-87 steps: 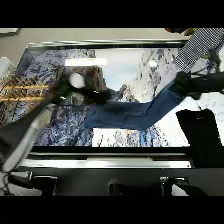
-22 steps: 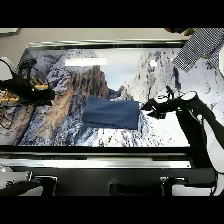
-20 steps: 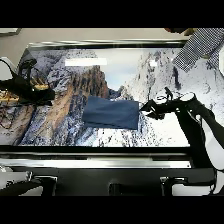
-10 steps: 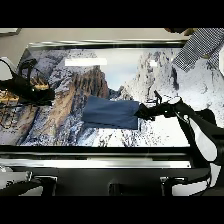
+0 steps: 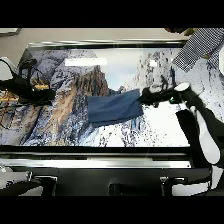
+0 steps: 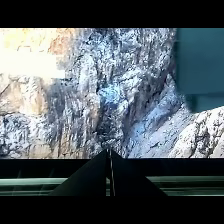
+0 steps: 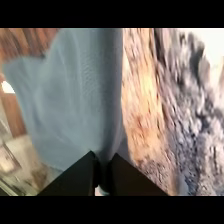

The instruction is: Fold the clothes and pants, and hang the long-sleeved shirts on hangers.

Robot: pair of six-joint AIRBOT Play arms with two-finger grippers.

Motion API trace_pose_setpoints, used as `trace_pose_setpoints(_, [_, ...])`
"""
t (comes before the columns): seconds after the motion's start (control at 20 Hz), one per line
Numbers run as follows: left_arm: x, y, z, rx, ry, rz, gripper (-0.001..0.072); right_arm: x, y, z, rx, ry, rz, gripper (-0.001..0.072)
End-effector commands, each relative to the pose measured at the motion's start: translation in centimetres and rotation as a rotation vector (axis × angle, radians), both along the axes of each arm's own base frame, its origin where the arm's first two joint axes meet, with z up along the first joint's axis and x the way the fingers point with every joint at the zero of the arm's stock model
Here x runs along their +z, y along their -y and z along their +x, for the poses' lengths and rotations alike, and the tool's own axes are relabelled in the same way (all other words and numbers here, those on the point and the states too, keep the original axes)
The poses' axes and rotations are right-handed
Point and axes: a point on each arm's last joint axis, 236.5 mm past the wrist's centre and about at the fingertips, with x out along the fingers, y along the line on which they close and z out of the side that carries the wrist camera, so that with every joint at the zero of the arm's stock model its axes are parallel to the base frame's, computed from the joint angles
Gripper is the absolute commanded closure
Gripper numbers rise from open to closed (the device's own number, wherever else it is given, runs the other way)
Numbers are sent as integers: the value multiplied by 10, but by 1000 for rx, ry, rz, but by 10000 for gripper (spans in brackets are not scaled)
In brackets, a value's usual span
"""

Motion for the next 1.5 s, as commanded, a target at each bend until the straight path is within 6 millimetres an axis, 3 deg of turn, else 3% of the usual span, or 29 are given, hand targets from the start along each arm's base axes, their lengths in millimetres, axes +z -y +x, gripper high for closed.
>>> trace_pose_setpoints(0.0, [0, 0, 0, 1, 1, 0, 687, 57, 46, 41, -157, 62, 24, 683])
trace_pose_setpoints(0.25, [0, 0, 1, 1, 2, 0, 687, 100, 147, 76, -397, 170, 19, 684])
trace_pose_setpoints(0.4, [0, 0, 1, -5, 2, 1, 687, 112, 229, 83, -611, 198, 24, 685])
trace_pose_setpoints(0.6, [0, 0, 0, -10, 2, 2, 687, 120, 327, 64, -896, 165, 60, 686])
trace_pose_setpoints(0.75, [0, 0, 0, -9, 0, 2, 687, 130, 375, 32, -1030, 139, -36, 686])
trace_pose_setpoints(0.85, [0, 0, 0, -10, -1, 2, 687, 137, 391, 7, -1104, 95, -96, 686])
trace_pose_setpoints(0.95, [0, 0, 0, -9, -1, 2, 688, 142, 395, -14, -1141, 47, -157, 686])
trace_pose_setpoints(1.45, [0, 0, 0, -6, 1, 1, 687, 142, 376, -100, -1162, -222, -317, 685])
